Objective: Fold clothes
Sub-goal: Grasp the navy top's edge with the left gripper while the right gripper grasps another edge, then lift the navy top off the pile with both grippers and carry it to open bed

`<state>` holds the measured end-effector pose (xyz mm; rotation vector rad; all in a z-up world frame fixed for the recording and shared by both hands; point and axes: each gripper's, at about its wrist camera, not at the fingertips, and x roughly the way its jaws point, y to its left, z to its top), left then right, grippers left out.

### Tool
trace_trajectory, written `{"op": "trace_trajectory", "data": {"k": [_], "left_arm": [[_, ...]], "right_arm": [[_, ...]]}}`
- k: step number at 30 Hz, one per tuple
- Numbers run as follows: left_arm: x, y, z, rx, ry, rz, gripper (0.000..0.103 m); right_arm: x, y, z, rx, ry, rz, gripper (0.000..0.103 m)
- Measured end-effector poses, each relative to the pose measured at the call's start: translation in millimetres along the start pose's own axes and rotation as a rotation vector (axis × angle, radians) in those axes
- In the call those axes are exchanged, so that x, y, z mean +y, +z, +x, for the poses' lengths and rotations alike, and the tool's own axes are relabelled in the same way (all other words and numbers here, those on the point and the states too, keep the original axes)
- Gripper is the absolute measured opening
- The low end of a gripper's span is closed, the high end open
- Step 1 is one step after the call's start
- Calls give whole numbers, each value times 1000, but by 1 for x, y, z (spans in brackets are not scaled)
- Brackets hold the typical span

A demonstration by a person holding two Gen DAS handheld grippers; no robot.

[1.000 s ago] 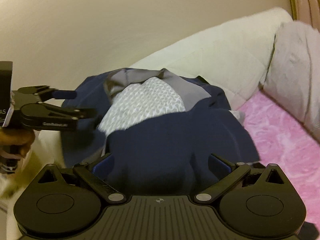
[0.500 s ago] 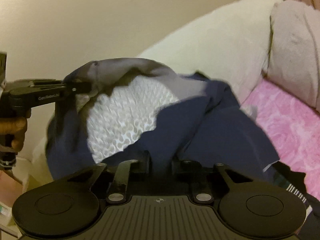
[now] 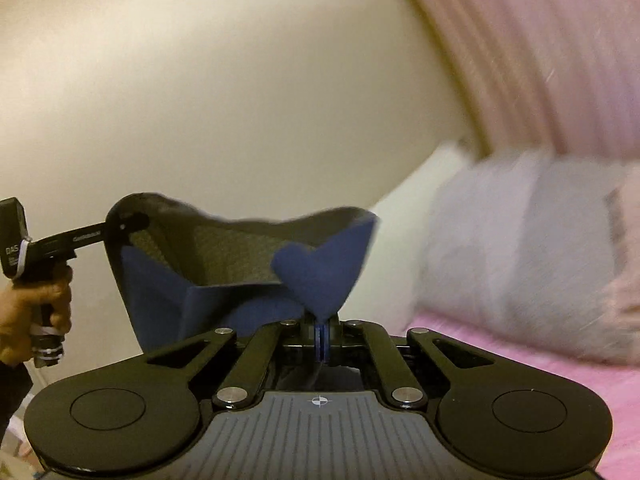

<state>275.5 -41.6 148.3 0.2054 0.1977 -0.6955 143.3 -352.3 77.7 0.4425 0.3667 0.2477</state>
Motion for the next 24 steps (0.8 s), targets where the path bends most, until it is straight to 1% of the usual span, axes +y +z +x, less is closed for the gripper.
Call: {"op": "trace_trajectory", "data": {"k": [3,5,7,8,11,13,15,17,19,21,22,24], "left_arm": [[-78,27,-17,-65,-101,-11,2],[-133,40,-21,-88,-144,-19,2],[-191,52,-22,-99,-180,-25,2],[-224,56,-21,-98,-198,-31,2],[-299,69,-9,-82,-250,-76,2],[-348,78,-1,-70,-285,-107,2],[-388,78,6,-46,-331,-151,2],[-423,75,8,-20,-384,-168,2],[-454,59,-4,-7,-443,-137,2],[-478,30,-27,27,-530,-85,2],[-490,14,-39,46,-576,-58,2],[-503,-31,-68,140,-692,-2,2]], "right_arm": [[-36,23,-93,-99,-83,-32,0],[-64,39,-157,-165,-146,-53,0],[-98,55,-214,-208,-208,-71,0],[-117,65,-243,-232,-240,-84,0],[-159,98,-316,-285,-331,-147,0],[-177,115,-361,-306,-389,-203,0],[-189,125,-404,-321,-444,-264,0],[-197,123,-443,-325,-491,-312,0],[-206,107,-481,-311,-526,-340,0],[-213,74,-516,-262,-577,-358,0],[-216,56,-528,-223,-588,-356,0],[-217,4,-554,-119,-636,-319,0]]}}
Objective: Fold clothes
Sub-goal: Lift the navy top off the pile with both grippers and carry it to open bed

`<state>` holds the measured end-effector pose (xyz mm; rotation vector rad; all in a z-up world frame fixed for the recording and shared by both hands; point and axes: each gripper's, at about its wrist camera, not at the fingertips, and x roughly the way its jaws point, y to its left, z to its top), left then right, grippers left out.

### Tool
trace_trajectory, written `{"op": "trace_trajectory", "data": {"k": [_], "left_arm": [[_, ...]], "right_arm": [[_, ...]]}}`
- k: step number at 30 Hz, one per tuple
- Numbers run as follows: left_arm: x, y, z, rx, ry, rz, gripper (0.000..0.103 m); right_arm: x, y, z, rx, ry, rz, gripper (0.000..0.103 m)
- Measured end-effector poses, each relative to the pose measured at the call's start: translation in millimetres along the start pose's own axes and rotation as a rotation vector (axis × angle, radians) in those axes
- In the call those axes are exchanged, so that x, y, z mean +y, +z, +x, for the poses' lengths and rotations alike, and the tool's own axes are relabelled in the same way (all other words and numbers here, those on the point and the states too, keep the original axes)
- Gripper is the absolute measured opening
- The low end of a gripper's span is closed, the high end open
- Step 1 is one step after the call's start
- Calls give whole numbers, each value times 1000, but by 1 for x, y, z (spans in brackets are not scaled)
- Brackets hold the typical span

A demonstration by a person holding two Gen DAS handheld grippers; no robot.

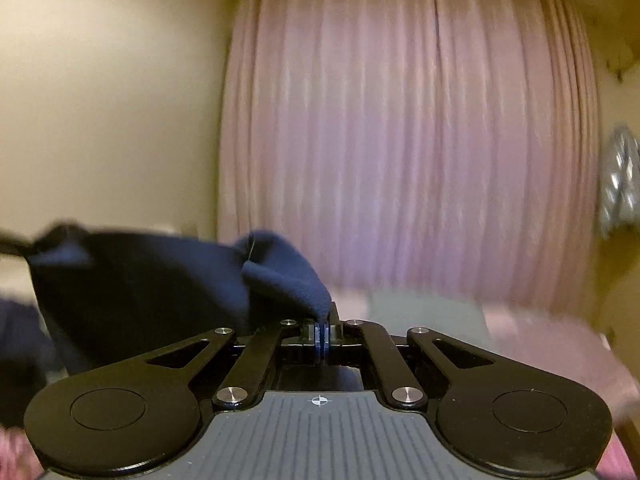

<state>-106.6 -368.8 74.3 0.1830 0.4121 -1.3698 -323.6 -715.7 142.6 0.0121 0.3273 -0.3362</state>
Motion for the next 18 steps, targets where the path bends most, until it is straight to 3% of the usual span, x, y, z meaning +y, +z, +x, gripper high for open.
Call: {"op": "trace_trajectory", "data": {"k": [2,5,8,10,11,12,13,14,15,18], "left_arm": [[-26,-50,-9,116,-117,26,2],[-58,-128,-11,356,-285,14,2],[-82,-197,-17,585,-424,12,4],[-85,-221,-26,640,-461,29,7],[-81,-227,-28,651,-469,34,15],[-77,-232,-30,663,-477,39,22],[-74,-236,-30,657,-473,44,24],[-69,-234,-23,650,-452,45,27],[-63,-230,-14,643,-426,46,27],[-58,-223,21,602,-338,47,30]], "right_arm": [[-2,-59,-25,137,-41,38,0],[5,-138,-53,338,-112,137,1],[18,-189,-67,525,-175,245,1],[26,-209,-67,642,-210,284,1],[28,-211,-63,680,-240,262,1],[31,-211,-59,708,-268,245,13],[35,-208,-54,718,-294,235,52],[39,-205,-51,714,-311,232,77],[41,-204,-53,687,-311,242,92],[44,-203,-50,667,-262,243,92]]}}
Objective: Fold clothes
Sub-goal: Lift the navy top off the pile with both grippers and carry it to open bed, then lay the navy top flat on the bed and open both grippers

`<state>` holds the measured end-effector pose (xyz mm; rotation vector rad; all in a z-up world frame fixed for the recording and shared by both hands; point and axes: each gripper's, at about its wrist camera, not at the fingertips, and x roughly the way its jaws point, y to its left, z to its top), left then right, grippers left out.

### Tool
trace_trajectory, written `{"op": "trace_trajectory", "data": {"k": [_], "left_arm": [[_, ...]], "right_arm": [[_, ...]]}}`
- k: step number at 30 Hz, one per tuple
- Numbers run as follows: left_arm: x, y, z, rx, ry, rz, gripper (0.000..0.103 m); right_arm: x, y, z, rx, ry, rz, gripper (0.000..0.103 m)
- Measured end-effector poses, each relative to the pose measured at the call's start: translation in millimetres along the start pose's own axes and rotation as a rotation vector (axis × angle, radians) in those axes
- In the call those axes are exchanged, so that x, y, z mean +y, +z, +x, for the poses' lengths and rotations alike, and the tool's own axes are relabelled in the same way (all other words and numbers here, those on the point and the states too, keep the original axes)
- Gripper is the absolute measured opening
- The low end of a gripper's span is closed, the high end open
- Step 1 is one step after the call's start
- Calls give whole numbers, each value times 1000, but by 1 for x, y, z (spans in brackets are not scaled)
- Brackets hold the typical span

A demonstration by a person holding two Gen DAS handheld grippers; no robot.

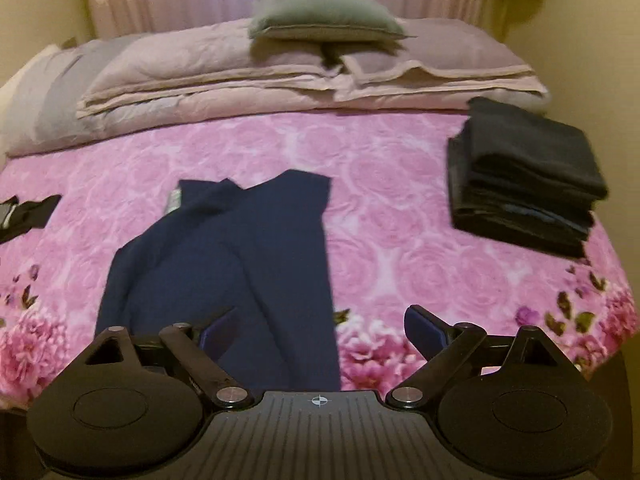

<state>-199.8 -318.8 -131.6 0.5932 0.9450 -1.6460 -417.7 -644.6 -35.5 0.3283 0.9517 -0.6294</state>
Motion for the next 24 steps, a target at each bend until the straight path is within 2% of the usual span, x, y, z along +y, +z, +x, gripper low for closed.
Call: {"op": "trace_trajectory", "data": {"k": [2,3,5,10,16,19,24], "left_arm": [[16,30,8,-42,54,-32,32],[25,44,17,-64,73,-60,38],[45,72,38,-107,113,-132,40],[90,133,114,-110,219,-299,40],[143,180,223,-48,189,-465,40],[163,196,273,17,146,-542,40],[193,208,334,107,67,-588,40]], "right_arm": [[1,11,11,5,36,-17,92],[0,19,20,9,59,-25,92],[-6,34,47,16,106,-52,92],[-30,73,147,56,223,-118,92],[-50,128,281,125,302,-212,92],[-56,149,338,150,307,-267,92],[-59,172,408,131,306,-336,91]]}}
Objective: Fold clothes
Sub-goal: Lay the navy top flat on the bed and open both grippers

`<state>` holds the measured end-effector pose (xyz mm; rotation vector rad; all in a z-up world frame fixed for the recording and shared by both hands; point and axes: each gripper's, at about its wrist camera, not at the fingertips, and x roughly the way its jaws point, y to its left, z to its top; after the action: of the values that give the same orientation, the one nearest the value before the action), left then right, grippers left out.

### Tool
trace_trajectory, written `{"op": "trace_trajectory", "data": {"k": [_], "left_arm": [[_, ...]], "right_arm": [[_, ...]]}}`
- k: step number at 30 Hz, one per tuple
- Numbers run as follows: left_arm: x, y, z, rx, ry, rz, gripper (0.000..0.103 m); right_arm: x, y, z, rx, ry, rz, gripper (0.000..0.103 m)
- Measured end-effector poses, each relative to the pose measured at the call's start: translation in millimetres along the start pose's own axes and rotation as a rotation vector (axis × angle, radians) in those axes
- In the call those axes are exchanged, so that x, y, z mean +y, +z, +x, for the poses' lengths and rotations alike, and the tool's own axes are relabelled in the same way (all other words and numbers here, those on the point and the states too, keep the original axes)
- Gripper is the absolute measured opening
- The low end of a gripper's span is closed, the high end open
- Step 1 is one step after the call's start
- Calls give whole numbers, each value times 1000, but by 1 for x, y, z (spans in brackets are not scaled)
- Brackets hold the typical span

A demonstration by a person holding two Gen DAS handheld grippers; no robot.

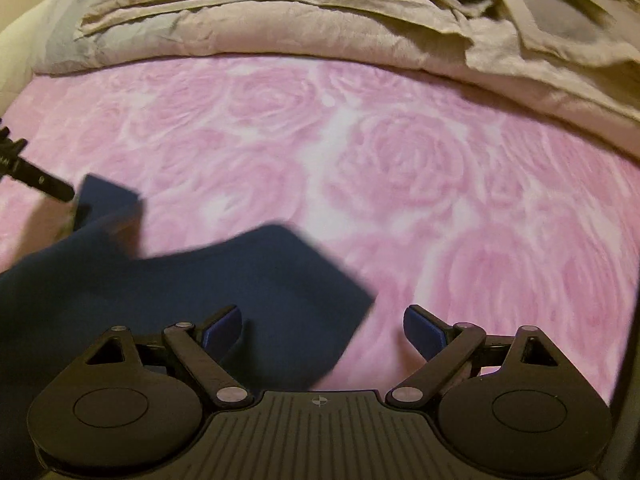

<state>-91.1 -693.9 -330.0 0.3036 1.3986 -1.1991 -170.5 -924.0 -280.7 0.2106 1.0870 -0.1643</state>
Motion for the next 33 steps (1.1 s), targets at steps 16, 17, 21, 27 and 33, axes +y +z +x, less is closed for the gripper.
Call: {"op": "trace_trajectory", "data": {"k": [16,17,21,27,33], "left_arm": [[-2,22,-152,-375,-68,132,0],[-5,28,-161,-404,-71,146,0],[-4,62,-188,-553,-82,154,0],[14,101,-151,-442,25,105,5],[41,31,-121,-316,121,89,28]], "right_arm": [[20,52,-100,-238,-2,-36,1],[25,63,-107,-275,-15,-59,1],[39,103,-124,-425,-74,-121,1],[35,123,-81,-441,-186,-64,82],[33,67,-63,-311,-102,27,89]]}}
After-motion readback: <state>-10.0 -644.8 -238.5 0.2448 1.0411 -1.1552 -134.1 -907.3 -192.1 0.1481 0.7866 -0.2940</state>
